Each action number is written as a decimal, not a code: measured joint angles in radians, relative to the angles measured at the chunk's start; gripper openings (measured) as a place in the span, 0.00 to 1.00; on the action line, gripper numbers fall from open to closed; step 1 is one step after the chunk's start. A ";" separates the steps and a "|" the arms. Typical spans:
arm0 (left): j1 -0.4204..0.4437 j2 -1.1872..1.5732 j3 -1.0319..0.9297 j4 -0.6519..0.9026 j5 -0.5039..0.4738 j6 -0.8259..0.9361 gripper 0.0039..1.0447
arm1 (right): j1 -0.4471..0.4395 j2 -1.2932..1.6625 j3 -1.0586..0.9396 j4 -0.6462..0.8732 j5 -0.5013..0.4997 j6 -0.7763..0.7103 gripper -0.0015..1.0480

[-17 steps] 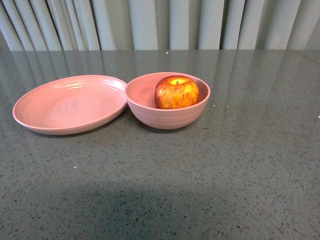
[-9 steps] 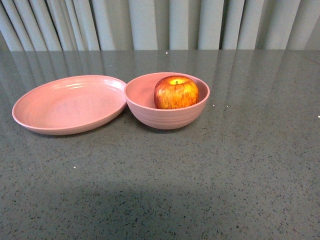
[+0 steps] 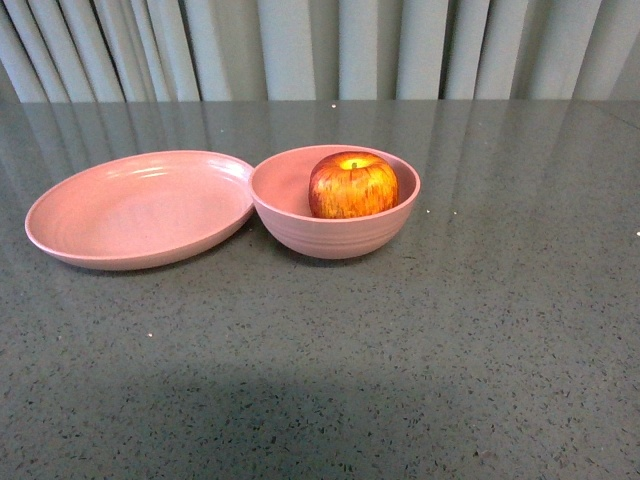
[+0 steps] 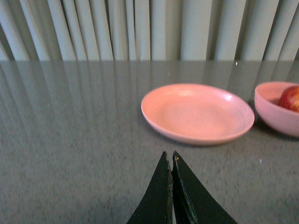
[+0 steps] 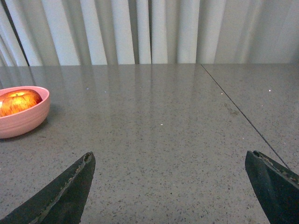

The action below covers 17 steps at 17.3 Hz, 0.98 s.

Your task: Move apple from plate to bowl

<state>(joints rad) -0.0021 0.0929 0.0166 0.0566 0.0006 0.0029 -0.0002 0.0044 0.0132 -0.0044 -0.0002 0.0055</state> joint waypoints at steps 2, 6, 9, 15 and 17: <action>0.000 -0.084 -0.002 -0.049 -0.001 -0.001 0.01 | 0.000 0.000 0.000 0.000 0.000 0.000 0.94; 0.000 -0.083 -0.002 -0.060 0.000 -0.001 0.01 | 0.000 0.000 0.000 0.000 0.000 0.000 0.94; 0.000 -0.083 -0.002 -0.061 -0.001 -0.002 0.21 | 0.000 0.000 0.000 0.000 0.000 0.000 0.94; 0.000 -0.083 -0.002 -0.061 -0.001 -0.002 0.94 | 0.000 0.000 0.000 0.000 0.000 0.000 0.94; 0.000 -0.083 -0.002 -0.061 -0.001 -0.002 0.94 | 0.000 0.000 0.000 0.000 0.000 0.000 0.94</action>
<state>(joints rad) -0.0021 0.0101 0.0151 -0.0040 -0.0002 0.0006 -0.0002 0.0044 0.0132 -0.0044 0.0002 0.0055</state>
